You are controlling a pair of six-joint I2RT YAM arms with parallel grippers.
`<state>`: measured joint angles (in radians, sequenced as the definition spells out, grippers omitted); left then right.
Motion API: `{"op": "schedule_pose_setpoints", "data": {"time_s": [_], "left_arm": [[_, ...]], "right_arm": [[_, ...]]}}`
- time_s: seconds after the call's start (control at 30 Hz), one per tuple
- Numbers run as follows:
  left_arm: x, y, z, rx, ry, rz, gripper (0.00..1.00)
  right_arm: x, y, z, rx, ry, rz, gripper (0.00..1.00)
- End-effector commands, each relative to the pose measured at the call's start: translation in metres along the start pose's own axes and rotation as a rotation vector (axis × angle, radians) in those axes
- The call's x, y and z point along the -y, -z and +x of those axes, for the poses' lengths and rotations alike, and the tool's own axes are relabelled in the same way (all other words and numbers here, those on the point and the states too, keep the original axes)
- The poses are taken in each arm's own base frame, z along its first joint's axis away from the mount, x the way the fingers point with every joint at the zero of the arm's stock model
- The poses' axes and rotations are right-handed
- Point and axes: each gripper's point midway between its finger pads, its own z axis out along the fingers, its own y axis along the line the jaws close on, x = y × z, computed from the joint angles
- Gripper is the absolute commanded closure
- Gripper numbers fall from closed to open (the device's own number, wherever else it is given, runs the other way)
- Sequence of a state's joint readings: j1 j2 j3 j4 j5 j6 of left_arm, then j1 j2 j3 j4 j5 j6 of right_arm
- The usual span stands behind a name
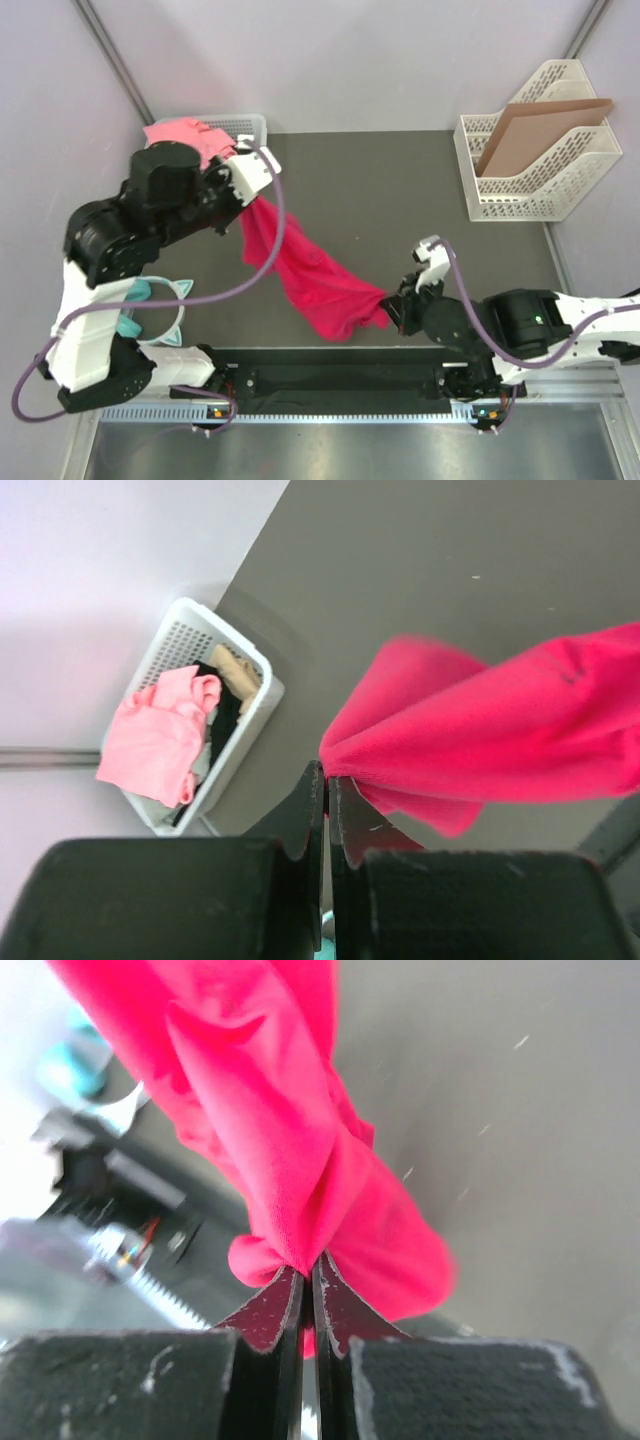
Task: Fold and stack the t-shirts
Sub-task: Flatten out the tshirt
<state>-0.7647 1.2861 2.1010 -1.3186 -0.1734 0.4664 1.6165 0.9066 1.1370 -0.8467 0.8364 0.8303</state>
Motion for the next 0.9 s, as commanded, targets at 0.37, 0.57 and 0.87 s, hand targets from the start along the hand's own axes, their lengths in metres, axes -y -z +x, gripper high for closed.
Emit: {"op": "schedule_pose_setpoints", "data": {"time_s": [0.37,0.57,0.87], "left_arm": [[0.081,0.019,0.111,-0.219,-0.005,0.331,1.0],[0.107,-0.063,0.18,-0.406,-0.154,0.386,1.0],[0.047,-0.183,0.198,-0.48,-0.062,0.311,1.0]], "right_arm": [[0.021,0.064,0.005,-0.037,-0.203,-0.001,1.0],[0.105,0.054,-0.014,0.12,-0.369,0.174,1.0],[0.163,0.045,-0.008,0.248,-0.23,0.401,1.0]]}}
